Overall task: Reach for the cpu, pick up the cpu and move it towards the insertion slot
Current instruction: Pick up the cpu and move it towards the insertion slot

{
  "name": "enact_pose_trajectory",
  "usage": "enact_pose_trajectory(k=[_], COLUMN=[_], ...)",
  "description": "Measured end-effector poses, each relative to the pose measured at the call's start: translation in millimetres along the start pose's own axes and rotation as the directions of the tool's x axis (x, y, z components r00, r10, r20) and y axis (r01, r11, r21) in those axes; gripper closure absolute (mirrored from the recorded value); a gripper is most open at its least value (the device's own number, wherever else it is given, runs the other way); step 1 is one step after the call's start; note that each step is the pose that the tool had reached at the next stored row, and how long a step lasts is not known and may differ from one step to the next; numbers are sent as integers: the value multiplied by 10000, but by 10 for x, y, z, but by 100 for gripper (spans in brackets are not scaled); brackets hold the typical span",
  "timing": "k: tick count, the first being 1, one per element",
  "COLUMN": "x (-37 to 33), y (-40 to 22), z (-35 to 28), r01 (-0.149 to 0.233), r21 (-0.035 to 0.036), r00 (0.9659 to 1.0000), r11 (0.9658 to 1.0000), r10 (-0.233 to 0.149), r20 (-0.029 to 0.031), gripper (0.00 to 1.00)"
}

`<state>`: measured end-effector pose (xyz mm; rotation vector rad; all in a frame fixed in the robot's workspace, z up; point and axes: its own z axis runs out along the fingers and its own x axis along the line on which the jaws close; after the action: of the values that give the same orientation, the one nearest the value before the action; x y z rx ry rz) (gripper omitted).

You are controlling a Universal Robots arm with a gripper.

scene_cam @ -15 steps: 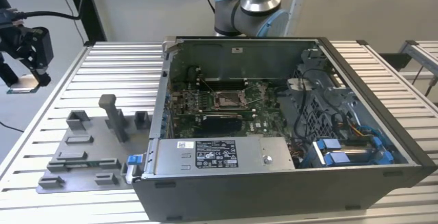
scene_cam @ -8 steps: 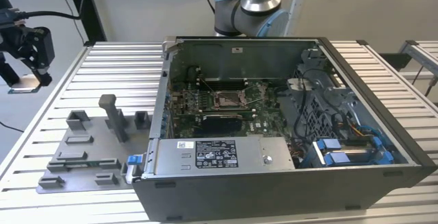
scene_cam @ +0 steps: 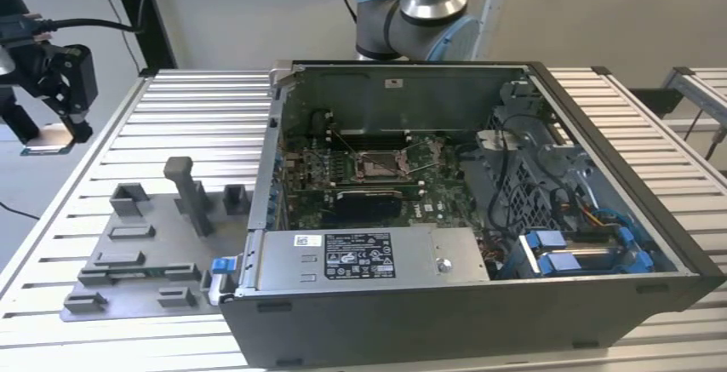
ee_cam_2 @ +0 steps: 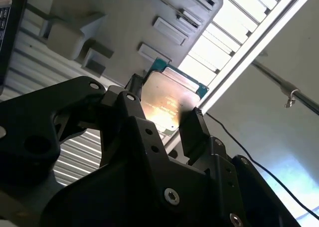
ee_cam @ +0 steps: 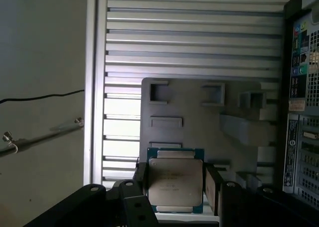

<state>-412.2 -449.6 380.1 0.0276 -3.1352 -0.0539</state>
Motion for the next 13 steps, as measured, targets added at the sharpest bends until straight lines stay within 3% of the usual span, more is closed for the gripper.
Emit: enact_pose_trajectory(k=[13], x=[-163], y=[-3], z=[-1], r01=[0], r21=[0], r00=[10000], r11=[10000], r10=[0], r20=[-2], gripper=[100])
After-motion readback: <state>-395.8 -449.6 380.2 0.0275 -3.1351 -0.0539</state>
